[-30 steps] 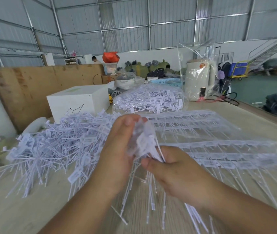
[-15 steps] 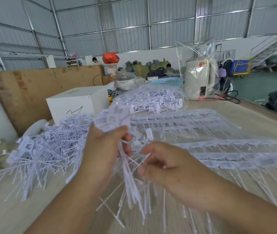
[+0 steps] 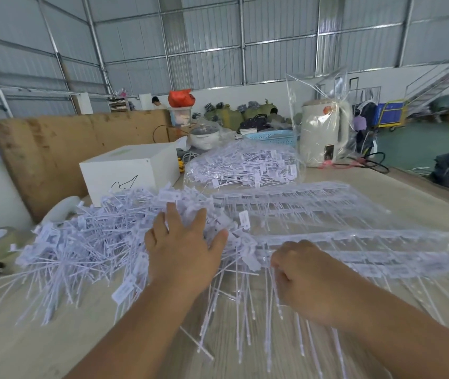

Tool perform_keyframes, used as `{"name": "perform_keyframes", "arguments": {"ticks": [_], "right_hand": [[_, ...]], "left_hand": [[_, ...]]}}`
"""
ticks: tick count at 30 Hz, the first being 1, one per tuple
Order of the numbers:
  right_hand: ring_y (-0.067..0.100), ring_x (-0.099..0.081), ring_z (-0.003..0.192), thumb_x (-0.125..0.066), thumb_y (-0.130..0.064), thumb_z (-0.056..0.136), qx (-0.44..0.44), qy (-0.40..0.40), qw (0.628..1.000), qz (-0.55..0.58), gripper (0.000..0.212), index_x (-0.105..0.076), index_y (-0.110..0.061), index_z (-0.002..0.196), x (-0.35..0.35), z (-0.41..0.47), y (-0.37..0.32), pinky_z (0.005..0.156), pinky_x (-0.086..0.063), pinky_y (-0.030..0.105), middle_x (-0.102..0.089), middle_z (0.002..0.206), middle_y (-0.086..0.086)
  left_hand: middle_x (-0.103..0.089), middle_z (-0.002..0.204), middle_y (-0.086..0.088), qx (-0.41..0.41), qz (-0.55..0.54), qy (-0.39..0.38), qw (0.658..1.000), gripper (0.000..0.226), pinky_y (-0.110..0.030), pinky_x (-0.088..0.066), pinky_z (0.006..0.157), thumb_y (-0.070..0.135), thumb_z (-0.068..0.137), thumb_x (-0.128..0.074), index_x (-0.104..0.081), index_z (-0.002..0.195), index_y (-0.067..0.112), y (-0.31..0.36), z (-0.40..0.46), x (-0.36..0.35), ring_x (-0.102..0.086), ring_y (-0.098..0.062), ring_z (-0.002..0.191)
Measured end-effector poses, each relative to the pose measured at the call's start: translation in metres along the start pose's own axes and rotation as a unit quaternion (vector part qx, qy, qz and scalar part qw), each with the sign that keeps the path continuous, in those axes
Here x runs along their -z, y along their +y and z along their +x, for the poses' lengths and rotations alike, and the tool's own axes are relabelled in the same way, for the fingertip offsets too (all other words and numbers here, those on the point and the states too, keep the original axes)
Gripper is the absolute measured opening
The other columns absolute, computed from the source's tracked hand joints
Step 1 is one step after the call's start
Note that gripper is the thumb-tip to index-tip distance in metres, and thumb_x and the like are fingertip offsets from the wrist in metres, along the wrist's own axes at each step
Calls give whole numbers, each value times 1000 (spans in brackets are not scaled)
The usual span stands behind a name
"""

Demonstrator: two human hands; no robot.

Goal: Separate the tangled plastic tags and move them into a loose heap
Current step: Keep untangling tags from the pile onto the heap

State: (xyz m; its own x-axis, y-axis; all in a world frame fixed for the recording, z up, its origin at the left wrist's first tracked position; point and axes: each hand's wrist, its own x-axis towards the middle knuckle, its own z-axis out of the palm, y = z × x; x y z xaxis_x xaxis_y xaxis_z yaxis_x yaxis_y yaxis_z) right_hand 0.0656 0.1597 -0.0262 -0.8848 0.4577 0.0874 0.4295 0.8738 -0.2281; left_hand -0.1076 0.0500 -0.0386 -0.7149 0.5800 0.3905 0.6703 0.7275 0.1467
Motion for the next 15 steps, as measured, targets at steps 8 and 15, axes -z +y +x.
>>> {"name": "perform_keyframes", "arguments": {"ticks": [8, 15], "right_hand": [[20, -44, 110, -42, -21, 96, 24, -24, 999, -37, 4, -40, -20, 93, -1, -1, 3, 95, -39, 33, -41, 98, -5], [20, -43, 110, -50, -21, 92, 27, 30, 999, -31, 25, -53, -20, 117, 2, 2, 5, 92, -42, 32, -47, 114, 0]], "left_hand": [[8, 163, -17, -28, 8, 8, 1000, 59, -56, 10, 116, 65, 94, -15, -48, 139, 44, -2, 3, 0, 12, -39, 148], [-18, 161, -18, -154, -83, 147, 973, 51, -56, -4, 120, 54, 98, -32, -62, 130, 28, 14, -10, 12, -10, -37, 149]]}}
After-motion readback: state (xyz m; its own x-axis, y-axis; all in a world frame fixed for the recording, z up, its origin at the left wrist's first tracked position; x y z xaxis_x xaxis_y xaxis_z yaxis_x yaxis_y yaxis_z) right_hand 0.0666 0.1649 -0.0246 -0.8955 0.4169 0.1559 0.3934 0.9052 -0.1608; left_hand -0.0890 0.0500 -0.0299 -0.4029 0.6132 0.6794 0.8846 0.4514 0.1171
